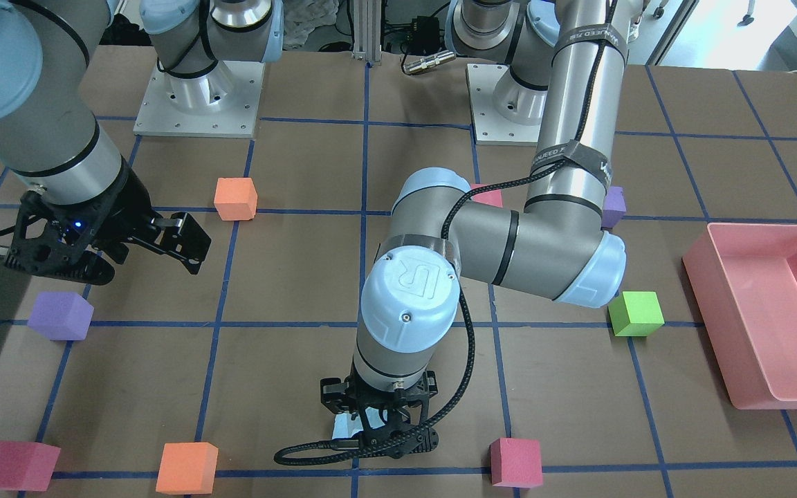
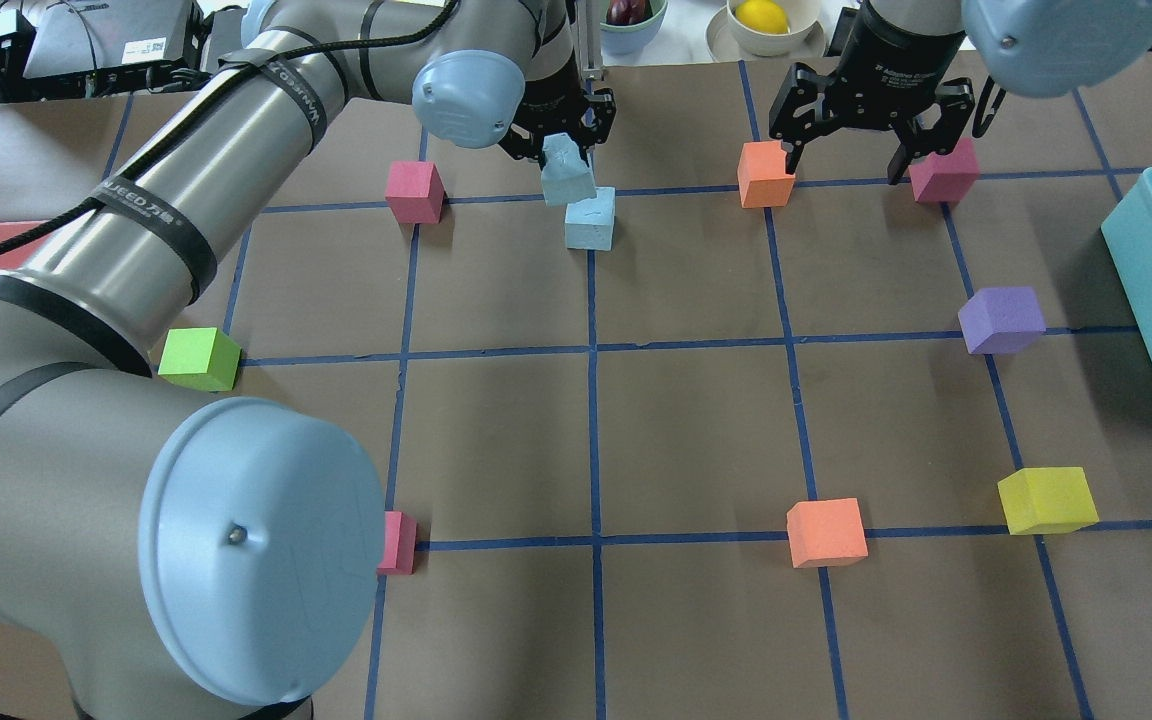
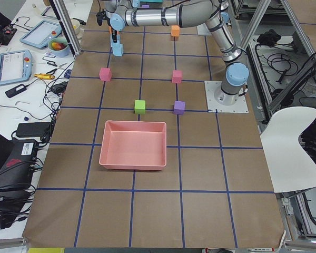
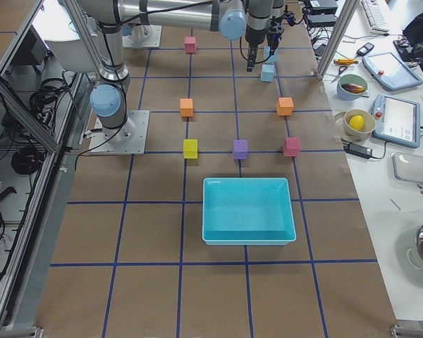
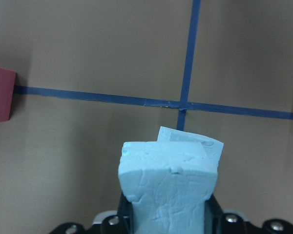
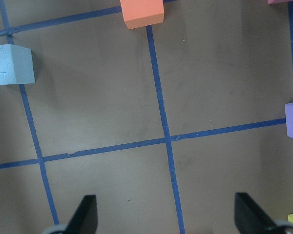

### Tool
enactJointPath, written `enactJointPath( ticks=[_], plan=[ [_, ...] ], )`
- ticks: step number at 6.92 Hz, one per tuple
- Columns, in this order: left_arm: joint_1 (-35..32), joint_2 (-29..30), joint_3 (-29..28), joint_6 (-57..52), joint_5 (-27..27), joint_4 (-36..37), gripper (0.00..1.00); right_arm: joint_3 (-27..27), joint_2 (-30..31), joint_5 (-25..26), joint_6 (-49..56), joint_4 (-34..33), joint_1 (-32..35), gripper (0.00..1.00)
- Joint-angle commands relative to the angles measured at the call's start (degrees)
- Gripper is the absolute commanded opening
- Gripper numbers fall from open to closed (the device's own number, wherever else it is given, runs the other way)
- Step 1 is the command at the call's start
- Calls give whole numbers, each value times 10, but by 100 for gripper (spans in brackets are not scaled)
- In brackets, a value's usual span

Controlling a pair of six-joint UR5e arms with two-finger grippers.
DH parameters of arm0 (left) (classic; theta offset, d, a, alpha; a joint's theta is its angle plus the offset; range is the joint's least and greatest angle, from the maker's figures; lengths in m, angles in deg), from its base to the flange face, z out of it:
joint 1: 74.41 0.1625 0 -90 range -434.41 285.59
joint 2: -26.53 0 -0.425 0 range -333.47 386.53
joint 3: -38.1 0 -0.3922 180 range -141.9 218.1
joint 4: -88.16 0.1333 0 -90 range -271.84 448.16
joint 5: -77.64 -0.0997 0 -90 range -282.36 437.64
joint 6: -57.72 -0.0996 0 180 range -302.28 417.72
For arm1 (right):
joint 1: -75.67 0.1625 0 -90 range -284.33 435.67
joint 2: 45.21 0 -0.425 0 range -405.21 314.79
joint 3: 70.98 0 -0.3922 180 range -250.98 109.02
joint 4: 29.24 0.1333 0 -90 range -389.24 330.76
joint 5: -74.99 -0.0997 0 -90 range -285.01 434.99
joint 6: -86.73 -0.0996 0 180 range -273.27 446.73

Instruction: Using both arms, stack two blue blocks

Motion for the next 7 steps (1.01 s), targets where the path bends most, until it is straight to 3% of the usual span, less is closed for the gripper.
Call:
enactJointPath(
  ticks=[1, 7],
  plan=[
    [-14, 6, -4, 0, -2, -26, 14, -11, 17, 3, -10, 1, 0, 100],
    [-14, 34, -17, -5, 2, 2, 14, -19, 54, -3, -1, 35, 1, 100]
  ],
)
